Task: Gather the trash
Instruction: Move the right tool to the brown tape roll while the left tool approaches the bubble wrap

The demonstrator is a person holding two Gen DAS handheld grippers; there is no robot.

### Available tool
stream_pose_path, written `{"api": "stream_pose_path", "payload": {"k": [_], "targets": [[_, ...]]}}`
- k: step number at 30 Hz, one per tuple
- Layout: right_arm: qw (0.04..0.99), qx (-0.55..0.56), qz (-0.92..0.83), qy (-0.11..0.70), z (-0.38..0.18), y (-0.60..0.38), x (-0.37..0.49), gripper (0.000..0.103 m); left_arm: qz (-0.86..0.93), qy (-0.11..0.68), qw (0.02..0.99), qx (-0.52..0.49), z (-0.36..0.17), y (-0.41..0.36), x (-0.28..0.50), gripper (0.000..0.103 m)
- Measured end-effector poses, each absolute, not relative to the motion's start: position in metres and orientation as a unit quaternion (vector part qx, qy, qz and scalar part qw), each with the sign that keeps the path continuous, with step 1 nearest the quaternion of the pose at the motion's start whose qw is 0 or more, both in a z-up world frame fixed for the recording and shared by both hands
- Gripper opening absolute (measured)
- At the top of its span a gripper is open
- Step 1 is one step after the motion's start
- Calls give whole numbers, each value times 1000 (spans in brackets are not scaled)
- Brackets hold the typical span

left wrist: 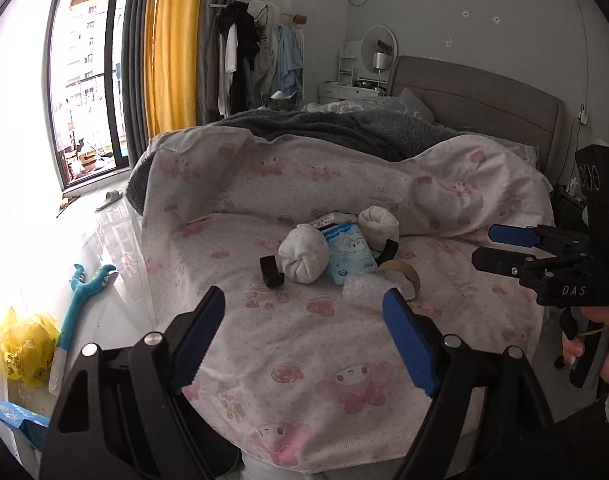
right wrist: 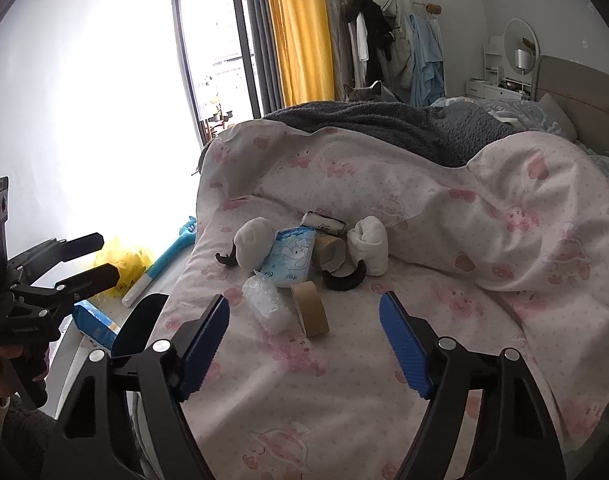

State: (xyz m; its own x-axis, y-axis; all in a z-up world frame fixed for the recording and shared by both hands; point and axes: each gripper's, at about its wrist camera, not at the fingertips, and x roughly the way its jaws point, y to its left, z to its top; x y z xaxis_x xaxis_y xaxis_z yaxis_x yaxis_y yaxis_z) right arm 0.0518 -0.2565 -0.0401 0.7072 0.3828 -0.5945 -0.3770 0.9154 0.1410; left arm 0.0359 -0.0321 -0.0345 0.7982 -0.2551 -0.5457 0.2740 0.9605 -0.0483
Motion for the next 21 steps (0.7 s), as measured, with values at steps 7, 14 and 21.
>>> {"api": "stream_pose_path", "payload": {"k": [7,14,21], "targets": [[902,-11,232,365,-59,-245,77,68,-170,293,940,45,-43,-41,53,78],[884,-3,245,398,-82,-245,109,54,-223,321,919,49,-63,-47,85,75],[872,-12,257,417,-92,-234,132,46,-269,338,900,66,-82,-60,108,76]]}}
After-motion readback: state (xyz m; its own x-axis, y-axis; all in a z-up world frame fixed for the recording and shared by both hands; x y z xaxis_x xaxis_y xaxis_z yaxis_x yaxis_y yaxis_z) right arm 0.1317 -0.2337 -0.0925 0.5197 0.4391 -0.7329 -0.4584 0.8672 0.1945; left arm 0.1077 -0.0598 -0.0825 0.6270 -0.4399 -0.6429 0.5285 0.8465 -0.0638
